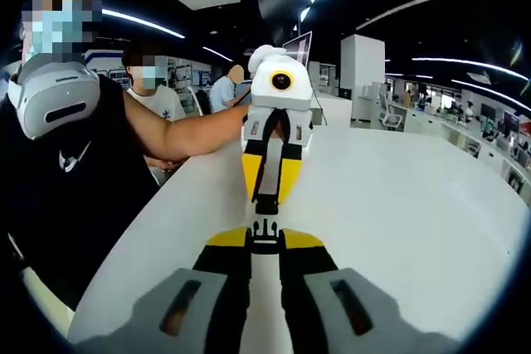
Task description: Snap the two parts of the plastic buckle together until the buckle closes and remains connected.
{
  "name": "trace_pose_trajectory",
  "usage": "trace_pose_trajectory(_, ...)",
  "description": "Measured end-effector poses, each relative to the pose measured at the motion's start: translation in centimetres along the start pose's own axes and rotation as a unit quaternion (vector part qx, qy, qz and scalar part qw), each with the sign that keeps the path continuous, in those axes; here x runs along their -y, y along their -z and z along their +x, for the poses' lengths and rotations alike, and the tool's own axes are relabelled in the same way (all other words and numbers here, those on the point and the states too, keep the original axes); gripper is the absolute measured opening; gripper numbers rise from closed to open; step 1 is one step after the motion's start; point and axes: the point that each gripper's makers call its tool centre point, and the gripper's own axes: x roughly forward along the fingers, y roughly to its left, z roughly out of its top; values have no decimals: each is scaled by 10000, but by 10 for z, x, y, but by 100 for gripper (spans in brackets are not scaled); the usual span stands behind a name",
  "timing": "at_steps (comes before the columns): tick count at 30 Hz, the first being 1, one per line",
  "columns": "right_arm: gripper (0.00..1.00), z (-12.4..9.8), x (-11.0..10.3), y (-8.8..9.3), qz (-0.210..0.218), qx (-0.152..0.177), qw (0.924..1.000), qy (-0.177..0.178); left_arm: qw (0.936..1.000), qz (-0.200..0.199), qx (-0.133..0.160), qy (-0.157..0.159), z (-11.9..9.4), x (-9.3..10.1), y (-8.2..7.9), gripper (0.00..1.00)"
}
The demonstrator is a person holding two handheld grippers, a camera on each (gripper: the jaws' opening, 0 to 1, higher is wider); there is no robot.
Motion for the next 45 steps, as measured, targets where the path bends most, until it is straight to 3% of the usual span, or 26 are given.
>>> trace_pose_trajectory(15, 11, -1, 3, 6, 21, -143, 9999, 19, 10000, 68, -36, 17, 1, 1, 1, 11)
trace_pose_trajectory(45, 11, 2, 0, 2, 8, -40, 10000, 36, 10000, 64, -65, -21, 2, 1, 1, 11)
